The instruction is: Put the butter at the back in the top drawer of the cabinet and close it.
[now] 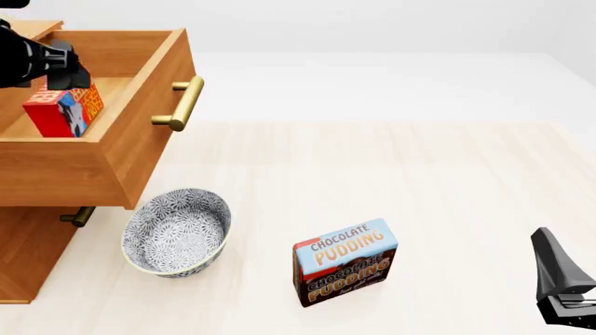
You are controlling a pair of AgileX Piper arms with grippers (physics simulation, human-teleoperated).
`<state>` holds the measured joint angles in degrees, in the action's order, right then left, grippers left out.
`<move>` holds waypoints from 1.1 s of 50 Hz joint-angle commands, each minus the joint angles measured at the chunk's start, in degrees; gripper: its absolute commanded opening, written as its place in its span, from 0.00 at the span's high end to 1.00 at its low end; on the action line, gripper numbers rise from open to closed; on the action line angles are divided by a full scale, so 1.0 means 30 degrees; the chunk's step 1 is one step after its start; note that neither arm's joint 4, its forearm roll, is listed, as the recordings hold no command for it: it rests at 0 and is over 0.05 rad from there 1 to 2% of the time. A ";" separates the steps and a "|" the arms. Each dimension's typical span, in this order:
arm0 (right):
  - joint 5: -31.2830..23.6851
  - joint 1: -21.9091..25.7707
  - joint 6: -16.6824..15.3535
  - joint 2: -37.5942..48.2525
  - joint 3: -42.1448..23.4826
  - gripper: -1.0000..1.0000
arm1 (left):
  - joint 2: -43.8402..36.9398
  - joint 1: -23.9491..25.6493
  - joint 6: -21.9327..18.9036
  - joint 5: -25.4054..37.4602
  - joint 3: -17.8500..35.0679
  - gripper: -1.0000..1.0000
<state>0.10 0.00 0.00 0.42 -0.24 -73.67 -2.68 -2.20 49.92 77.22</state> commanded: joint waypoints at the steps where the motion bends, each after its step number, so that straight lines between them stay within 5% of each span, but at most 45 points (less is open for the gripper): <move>1: 0.0000 0.0000 0.0000 0.0000 0.0000 0.00 | 0.0862 0.1282 0.0603 0.0829 0.1163 0.00; 55: 0.0000 0.0000 0.0000 0.0000 0.0000 0.00 | 0.1930 0.6681 0.1415 0.0796 0.2550 0.00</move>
<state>0.10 0.00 0.00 0.42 -0.24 -67.42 14.08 2.07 52.97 84.21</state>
